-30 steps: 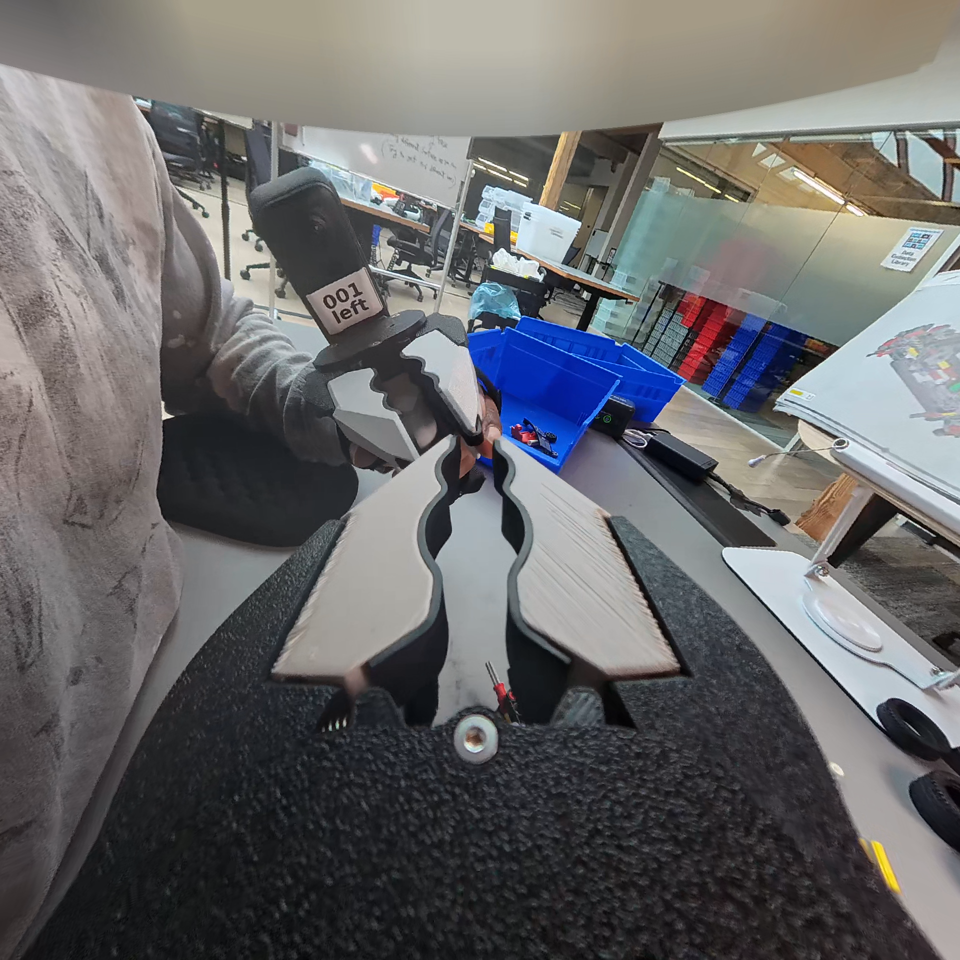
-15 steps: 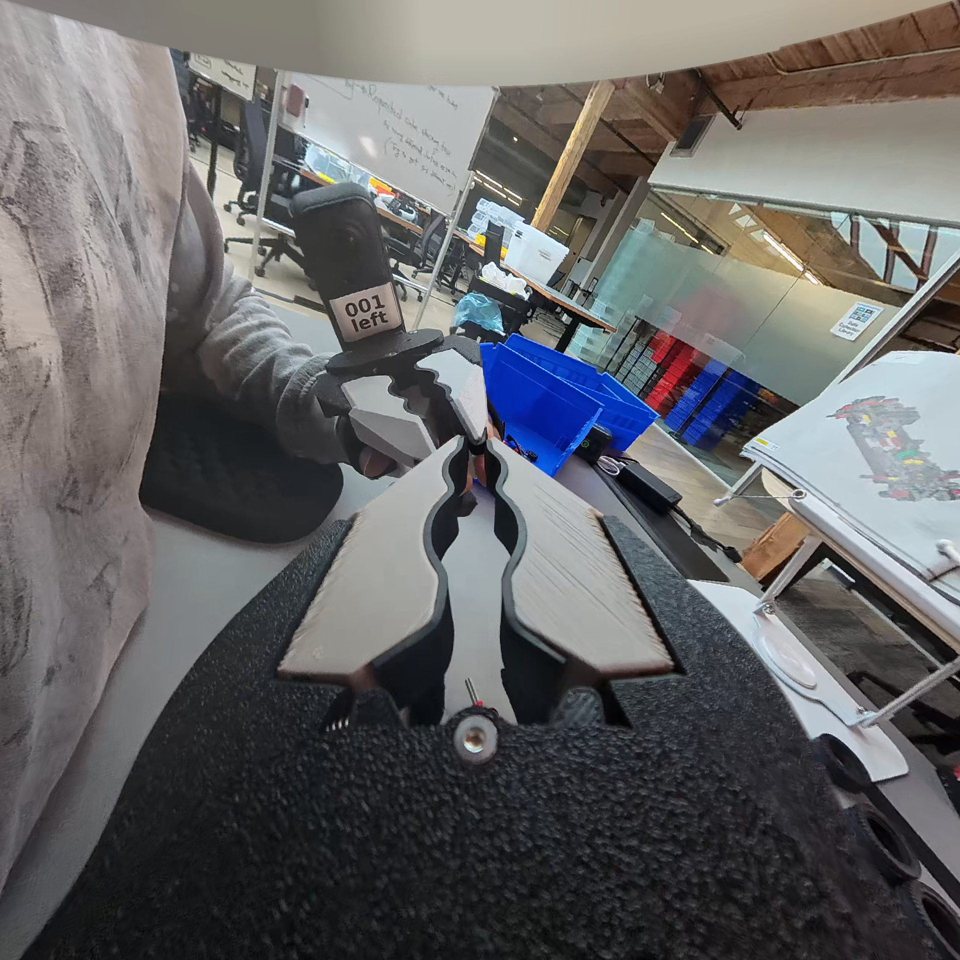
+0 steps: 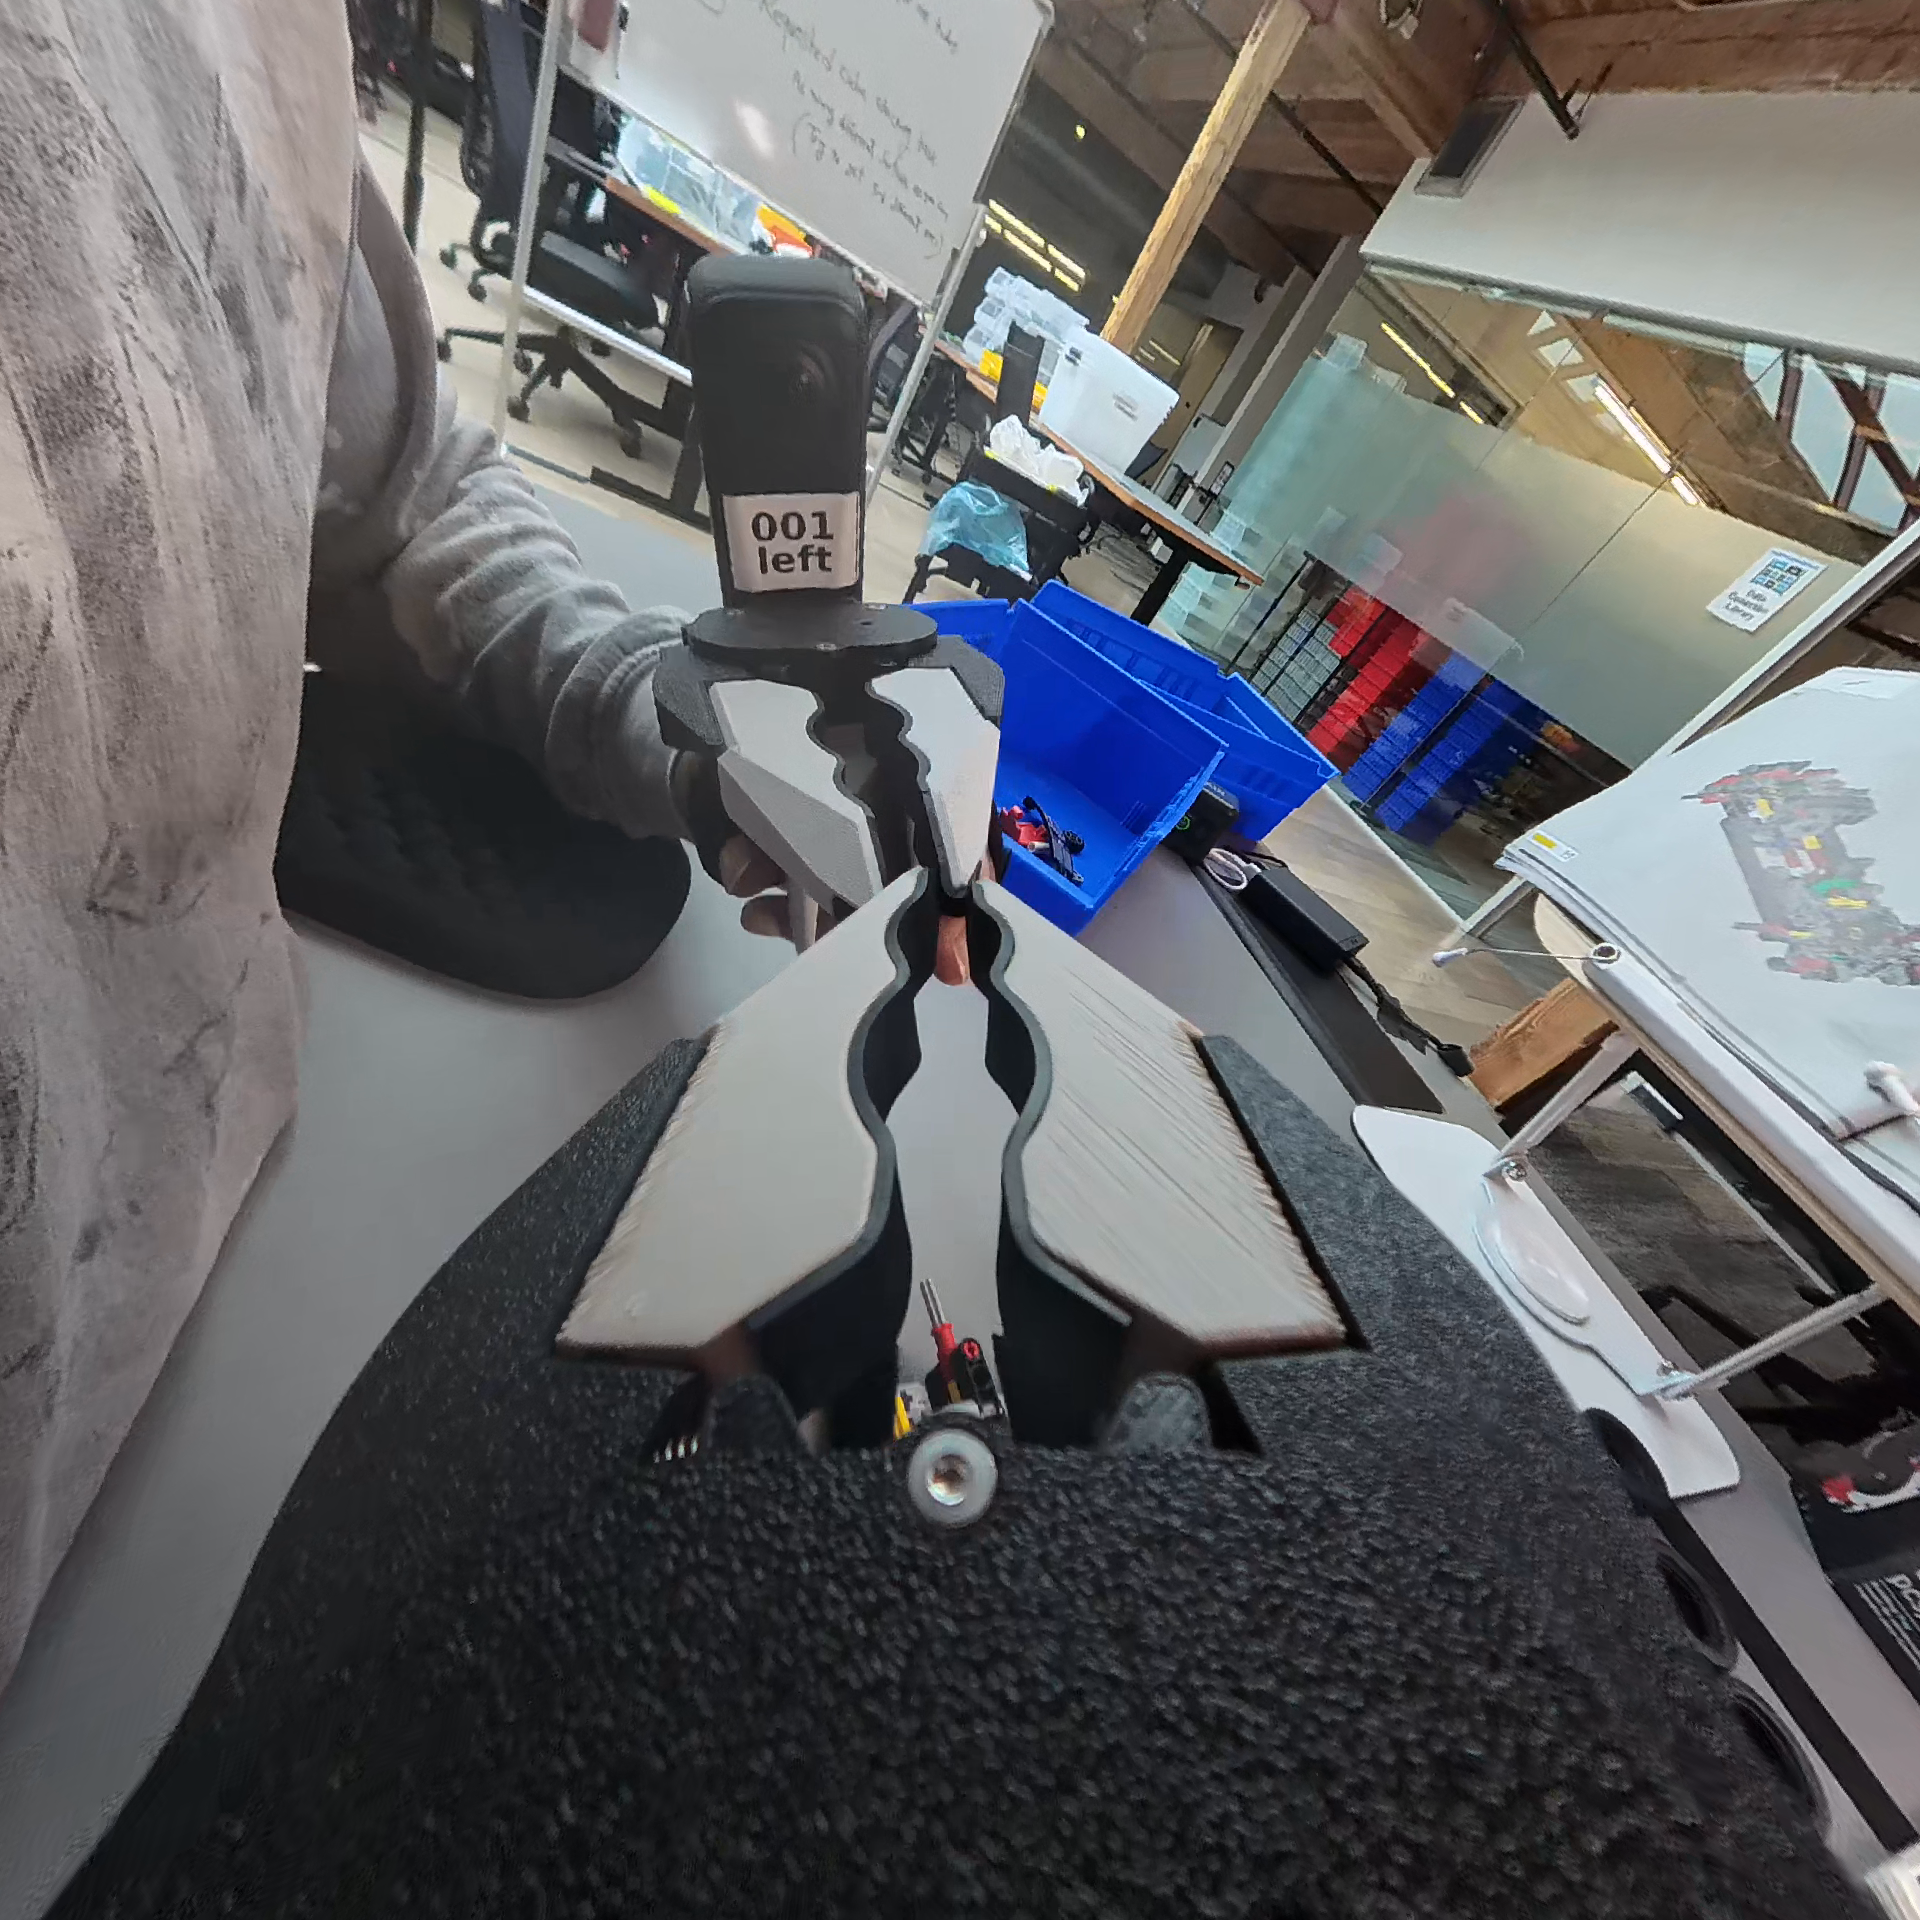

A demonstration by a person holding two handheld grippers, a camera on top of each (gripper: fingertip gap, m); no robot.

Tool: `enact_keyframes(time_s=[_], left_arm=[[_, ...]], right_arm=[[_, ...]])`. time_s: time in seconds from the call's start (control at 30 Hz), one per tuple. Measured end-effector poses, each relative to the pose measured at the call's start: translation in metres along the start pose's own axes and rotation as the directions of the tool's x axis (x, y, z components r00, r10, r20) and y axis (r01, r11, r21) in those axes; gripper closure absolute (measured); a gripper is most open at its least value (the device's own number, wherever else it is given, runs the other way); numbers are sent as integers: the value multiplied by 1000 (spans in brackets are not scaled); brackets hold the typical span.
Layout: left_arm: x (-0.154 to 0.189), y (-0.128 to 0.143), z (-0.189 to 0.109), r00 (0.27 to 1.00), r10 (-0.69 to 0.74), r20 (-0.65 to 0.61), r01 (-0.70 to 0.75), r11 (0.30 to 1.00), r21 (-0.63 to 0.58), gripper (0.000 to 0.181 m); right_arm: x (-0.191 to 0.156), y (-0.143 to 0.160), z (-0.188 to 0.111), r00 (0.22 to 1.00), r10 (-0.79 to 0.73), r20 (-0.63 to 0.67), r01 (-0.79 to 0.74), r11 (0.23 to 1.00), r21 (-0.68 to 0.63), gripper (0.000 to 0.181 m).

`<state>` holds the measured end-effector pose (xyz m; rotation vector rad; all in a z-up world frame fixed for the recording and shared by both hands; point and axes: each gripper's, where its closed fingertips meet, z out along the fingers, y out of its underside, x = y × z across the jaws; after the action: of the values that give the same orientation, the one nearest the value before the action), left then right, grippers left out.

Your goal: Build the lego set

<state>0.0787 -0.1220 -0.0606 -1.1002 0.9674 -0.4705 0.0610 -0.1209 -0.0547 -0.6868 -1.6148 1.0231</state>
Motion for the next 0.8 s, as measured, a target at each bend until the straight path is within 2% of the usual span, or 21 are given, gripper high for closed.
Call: enact_keyframes(time_s=[0.07,0.17,0.3,0.43,0.8], left_arm=[[2,8,0,1000,-10,-9,9,999,-34,174],[4,8,0,999,-21,-27,20,999,-32,175],[8,17,-1,999,-5,-51,0,997,-82,175],[13,13,-2,996,-33,-85,30,999,-45,176],[20,13,-3,991,-35,-129,30,999,-41,176]], right_arm=[[-2,9,1,1000,-22,11,22,998,-55,180],[-4,9,1,999,34,33,-32,999,-34,180],[-8,18,1,998,26,57,-22,997,-69,180],[-13,12,1,993,86,83,-85,996,-12,180],[-19,13,0,992,83,97,-80,996,-36,180]])
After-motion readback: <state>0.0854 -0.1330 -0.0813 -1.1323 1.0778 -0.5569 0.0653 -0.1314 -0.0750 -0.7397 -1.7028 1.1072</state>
